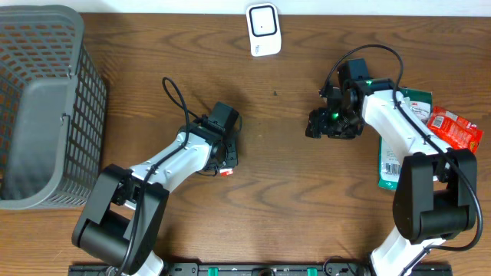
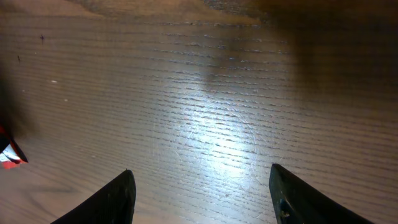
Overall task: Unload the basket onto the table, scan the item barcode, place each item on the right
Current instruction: 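Reach the left gripper to the red sachet and grasp it, then lift the red sachet with the left gripper toward the right gripper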
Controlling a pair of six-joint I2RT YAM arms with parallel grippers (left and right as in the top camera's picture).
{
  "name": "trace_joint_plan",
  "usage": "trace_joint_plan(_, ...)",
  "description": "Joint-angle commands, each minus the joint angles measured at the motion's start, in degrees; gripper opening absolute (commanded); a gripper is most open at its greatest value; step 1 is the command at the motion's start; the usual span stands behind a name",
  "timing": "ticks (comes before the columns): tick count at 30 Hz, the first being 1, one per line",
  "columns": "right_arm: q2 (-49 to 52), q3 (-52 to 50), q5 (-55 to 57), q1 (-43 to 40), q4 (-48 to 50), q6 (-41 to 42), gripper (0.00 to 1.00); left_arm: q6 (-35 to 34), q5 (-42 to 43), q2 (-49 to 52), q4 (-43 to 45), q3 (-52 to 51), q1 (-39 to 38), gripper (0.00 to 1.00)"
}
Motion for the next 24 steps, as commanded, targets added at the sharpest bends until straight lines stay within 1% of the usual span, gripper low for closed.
trace_joint_plan(1,-0.5,-0.3,0.3,1.0,-0.1,-0.2,0.65,-2.2,-1.2,0.7,0.2,-1.0,-1.5,0.31)
trace_joint_plan(8,-0.5,-0.3,0.3,1.0,-0.1,-0.2,0.65,-2.2,-0.9,0.7,2.7,-1.0,-6.9,0.31)
trace_joint_plan(17,-0.5,-0.3,0.3,1.0,-0.1,-0.2,0.65,-2.2,-1.0,0.7,9.6,-1.0,-14.0,0.31)
trace_joint_plan(22,-0.5,-0.3,0.3,1.0,-0.1,-0.2,0.65,-2.2,-1.0,0.7,12.1,-1.0,-14.8,0.31)
trace_joint_plan(24,-0.5,-0.3,0.3,1.0,-0.1,-0.2,0.65,-2.2,-2.9,0.7,12.1,-1.0,-14.8,0.31)
